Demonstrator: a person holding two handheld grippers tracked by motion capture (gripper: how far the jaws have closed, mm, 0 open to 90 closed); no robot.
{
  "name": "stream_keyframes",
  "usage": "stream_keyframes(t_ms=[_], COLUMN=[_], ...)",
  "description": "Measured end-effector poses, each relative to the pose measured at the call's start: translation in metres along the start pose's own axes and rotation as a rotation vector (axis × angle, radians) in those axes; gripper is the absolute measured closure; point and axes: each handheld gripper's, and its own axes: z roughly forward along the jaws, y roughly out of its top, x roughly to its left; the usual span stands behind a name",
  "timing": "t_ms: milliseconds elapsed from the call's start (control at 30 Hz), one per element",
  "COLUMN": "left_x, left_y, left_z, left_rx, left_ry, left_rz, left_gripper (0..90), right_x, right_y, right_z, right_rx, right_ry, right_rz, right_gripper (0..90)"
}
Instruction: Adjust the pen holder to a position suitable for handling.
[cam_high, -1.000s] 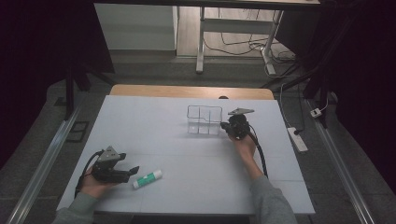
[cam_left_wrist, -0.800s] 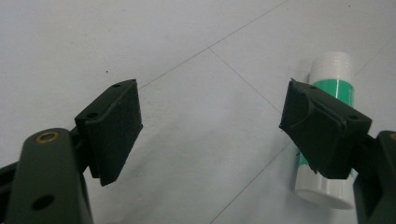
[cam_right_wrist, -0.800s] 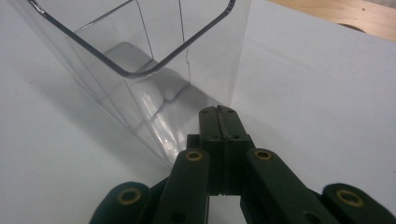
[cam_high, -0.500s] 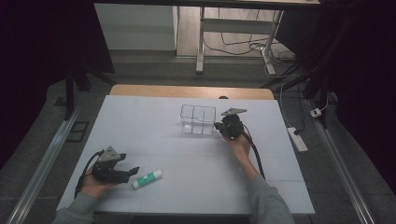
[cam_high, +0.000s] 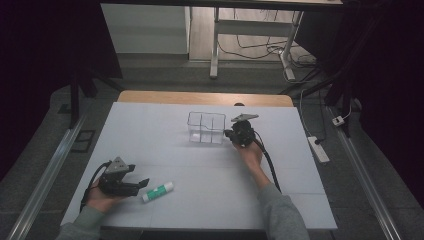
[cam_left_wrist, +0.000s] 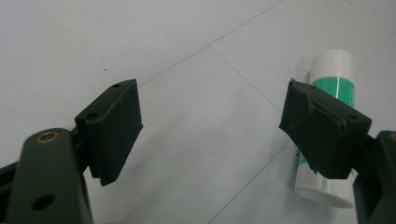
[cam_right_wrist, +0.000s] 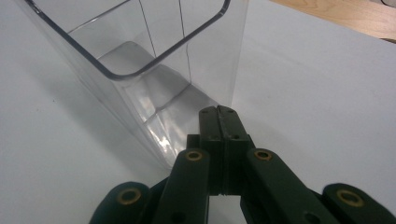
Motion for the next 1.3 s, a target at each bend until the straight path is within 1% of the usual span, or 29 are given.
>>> stream_keyframes(t_ms=[100,233,267,467,700,967,1067,1100,1200,1300], left_x=[0.0,0.0,0.0,0.001,0.002,0.002,0.002,0.002,0.002,0.002], left_y=[0.0,0.0,0.0,-0.001,-0.001,-0.001,-0.001,-0.001,-0.001,-0.001], left_z=[0.0,-0.001,-0.001,-0.001,-0.001,-0.001,-0.001,-0.001,0.0,-0.001], left_rx=[-0.003,-0.004,-0.004,-0.003,-0.004,-0.002,-0.002,-0.002,0.0,-0.001], left_ry=[-0.003,-0.005,-0.006,-0.005,-0.006,-0.007,-0.006,-0.005,-0.006,-0.005], left_rz=[-0.001,0.002,0.002,0.0,-0.002,-0.001,-0.002,-0.003,-0.003,-0.003], left_gripper=[20.2,20.2,20.2,20.2,20.2,20.2,20.3,20.2,20.2,20.2], right_x=[-0.001,0.001,0.003,0.01,0.016,0.022,0.025,0.025,0.024,0.025], right_y=[0.002,0.006,0.008,0.017,0.022,0.023,0.023,0.023,0.023,0.022], right_z=[0.004,0.007,0.009,0.017,0.025,0.027,0.028,0.028,0.028,0.027], right_rx=[0.006,0.008,0.012,0.016,0.018,0.03,0.031,0.034,0.035,0.041], right_ry=[0.003,0.004,0.005,0.008,0.017,0.029,0.028,0.023,0.037,0.041], right_rz=[0.014,0.016,0.017,-0.002,-0.002,-0.012,-0.028,-0.032,-0.025,-0.033], right_gripper=[89.5,89.5,89.5,89.5,89.6,89.6,89.5,89.5,89.5,89.4])
